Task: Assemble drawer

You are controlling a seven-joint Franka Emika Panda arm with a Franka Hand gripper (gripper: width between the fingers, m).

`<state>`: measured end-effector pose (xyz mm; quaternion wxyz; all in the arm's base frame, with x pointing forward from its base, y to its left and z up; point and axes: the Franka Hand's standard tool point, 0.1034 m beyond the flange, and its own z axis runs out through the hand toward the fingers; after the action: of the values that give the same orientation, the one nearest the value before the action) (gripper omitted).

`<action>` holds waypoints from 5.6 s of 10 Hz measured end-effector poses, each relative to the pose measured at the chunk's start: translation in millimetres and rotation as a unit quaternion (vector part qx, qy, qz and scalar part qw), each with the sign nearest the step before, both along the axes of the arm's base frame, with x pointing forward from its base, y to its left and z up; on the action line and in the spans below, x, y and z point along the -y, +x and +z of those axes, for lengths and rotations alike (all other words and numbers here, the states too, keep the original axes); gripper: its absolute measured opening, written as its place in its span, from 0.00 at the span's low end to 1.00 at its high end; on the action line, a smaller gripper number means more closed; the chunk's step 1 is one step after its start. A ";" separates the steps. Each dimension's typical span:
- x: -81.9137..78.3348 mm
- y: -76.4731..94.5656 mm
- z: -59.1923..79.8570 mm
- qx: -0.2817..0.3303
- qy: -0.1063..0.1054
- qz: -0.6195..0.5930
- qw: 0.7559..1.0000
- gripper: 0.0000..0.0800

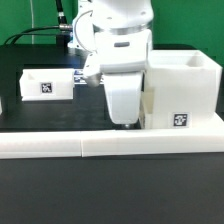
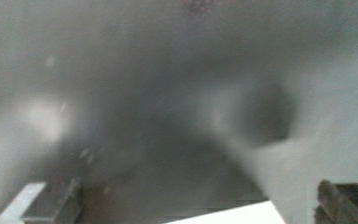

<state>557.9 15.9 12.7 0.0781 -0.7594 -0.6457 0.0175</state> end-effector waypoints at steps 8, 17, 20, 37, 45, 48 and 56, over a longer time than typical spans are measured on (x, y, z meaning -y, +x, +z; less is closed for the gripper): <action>51.7 -32.4 42.2 0.046 -0.026 -0.058 0.997 0.81; 78.4 -46.3 55.2 0.076 -0.039 -0.215 0.973 0.81; 71.4 -72.9 47.7 0.064 -0.042 -0.355 0.932 0.81; 77.2 -133.0 37.6 0.016 -0.061 -0.545 0.836 0.81; 100.2 -174.9 -6.8 0.027 -0.068 -0.566 0.821 0.81; 96.6 -174.2 -7.8 0.027 -0.067 -0.563 0.823 0.65; 96.8 -174.0 -7.8 0.027 -0.067 -0.560 0.826 0.05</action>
Offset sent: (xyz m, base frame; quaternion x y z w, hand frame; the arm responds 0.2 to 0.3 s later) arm -0.0213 -0.0401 0.0197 -0.0207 0.0020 0.0154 0.9997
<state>383.8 -80.9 4.9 0.0058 -0.9940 -0.1091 -0.0066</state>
